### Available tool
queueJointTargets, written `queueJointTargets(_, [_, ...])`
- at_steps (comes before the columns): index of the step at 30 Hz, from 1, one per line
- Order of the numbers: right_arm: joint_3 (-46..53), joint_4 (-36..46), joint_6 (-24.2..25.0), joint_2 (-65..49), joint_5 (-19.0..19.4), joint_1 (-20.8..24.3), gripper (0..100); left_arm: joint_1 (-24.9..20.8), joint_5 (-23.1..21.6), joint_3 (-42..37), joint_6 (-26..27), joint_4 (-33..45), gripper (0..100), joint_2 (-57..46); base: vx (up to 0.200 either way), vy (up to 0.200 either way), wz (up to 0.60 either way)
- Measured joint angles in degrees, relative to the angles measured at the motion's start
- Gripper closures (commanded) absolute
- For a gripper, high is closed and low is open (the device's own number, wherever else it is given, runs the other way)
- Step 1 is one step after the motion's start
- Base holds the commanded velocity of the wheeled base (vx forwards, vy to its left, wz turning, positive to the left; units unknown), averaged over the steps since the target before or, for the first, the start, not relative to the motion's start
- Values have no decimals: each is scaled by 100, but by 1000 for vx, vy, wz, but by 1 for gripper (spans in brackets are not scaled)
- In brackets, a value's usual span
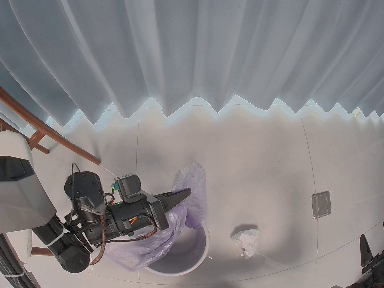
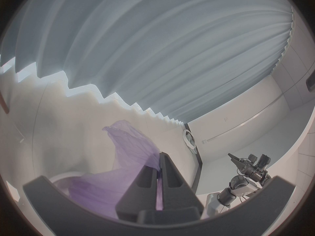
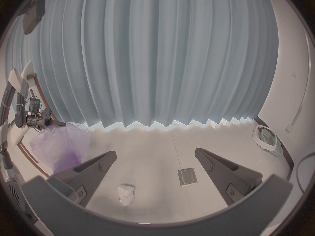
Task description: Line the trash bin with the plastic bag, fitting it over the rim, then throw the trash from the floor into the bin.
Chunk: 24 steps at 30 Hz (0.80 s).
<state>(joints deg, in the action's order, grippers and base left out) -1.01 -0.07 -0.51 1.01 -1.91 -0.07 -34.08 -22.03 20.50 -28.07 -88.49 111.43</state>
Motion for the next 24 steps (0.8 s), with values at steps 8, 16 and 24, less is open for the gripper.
queueJointTargets(8, [0,2,0,0,-2,-2,0,21,222,88,22,2,100,39,-100,0,0])
queueJointTargets(16, [0,0,-2,0,30,5,0,-91,668,-11,13,17,100,87,0,0,0])
queueJointTargets(24, [0,-6,-2,0,94,2,0,-144,1456,-444,923,644,100,9,0,0,0])
